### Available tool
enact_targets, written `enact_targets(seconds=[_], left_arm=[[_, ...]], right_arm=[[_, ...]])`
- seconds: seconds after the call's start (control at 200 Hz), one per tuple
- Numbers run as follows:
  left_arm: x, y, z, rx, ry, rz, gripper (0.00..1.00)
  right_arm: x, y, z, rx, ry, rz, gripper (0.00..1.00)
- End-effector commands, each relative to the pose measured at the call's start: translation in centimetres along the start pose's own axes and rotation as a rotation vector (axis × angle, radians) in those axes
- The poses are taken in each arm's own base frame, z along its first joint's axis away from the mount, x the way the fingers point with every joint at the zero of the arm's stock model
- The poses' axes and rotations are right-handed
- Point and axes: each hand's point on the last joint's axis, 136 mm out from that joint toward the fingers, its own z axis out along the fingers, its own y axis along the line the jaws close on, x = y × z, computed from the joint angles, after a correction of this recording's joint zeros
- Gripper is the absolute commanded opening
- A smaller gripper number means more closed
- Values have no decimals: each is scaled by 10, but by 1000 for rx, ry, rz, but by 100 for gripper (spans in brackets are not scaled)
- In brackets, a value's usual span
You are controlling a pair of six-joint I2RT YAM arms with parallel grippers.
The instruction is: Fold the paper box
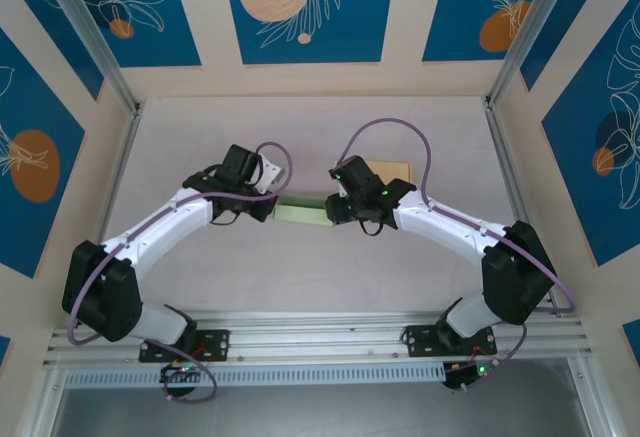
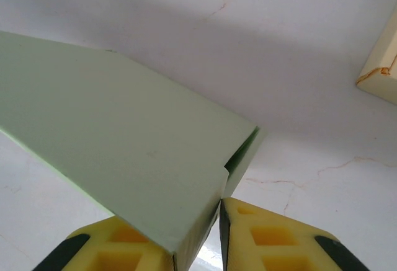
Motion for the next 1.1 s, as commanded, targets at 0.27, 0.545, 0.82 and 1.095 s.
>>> enact_targets(seconds=[0.27,0.545,0.82,1.095], left_arm=[[0,0,-1,29,11,-42,0],[-6,-4,3,58,16,-57,0],[-11,-10,3,91,49,-76,0],[-5,-17,-3,127,120,-75,0]], right_arm=[[3,7,5,-23,23,1,27],[3,6,9,-19,29,4,27],[1,0,14,-8,40,28,26],[-4,1,17,-15,43,33,25]])
